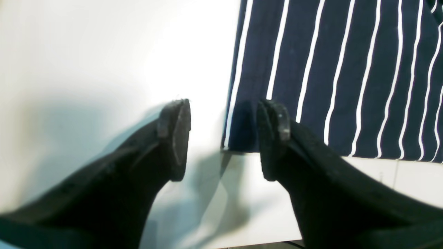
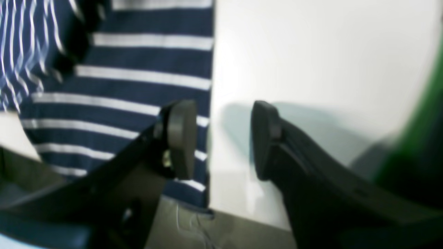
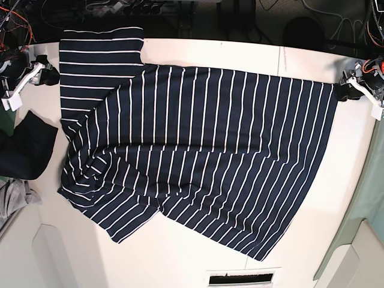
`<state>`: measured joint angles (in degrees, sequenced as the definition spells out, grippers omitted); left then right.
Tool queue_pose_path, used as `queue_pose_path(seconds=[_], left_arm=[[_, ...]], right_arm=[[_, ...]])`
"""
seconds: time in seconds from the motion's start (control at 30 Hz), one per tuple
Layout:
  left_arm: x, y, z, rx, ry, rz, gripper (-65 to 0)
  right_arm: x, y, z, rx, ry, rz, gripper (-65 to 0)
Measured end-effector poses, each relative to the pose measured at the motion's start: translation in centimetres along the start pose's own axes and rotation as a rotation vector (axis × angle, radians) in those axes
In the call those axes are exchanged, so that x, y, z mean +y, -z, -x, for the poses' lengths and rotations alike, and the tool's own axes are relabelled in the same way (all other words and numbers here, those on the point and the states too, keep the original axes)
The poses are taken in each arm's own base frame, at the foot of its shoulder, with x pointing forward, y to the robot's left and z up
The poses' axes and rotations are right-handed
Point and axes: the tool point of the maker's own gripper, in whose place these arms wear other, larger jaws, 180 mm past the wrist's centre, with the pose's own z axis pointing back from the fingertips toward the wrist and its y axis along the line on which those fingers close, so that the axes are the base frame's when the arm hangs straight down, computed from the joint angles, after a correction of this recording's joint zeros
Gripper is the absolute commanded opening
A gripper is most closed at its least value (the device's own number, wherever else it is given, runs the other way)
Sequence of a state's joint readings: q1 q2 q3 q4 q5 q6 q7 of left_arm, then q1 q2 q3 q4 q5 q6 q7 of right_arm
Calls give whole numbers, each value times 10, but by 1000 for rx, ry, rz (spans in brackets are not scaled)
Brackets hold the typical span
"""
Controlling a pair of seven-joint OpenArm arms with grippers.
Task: Layout the t-shirt on the table in an organized manner, then fold the t-shirt properly
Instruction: 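Hold the shirt corners with both grippers and pull them taut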
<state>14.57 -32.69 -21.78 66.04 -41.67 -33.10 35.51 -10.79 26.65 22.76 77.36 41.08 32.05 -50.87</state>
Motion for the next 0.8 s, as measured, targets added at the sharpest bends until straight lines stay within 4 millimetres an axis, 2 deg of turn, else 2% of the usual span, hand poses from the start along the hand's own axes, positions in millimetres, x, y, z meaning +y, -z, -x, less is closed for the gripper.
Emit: queue_pose_path(seconds=[0.2,0.37,0.53,0.8], left_arm=[[1,0,1,1,-7,0,-316],[-1,1,2,-6,-13,3,-316],[-15,4,7,-3,14,62,-316],[-31,8,13,18,55,124,-319]], right_arm=[[18,7,9,50,-1,-67,-385],[41,14,19,98,-4,-154,-385],[60,22,26,131,-41,-204,-385],[67,25,27,130,-39,-223,-388]])
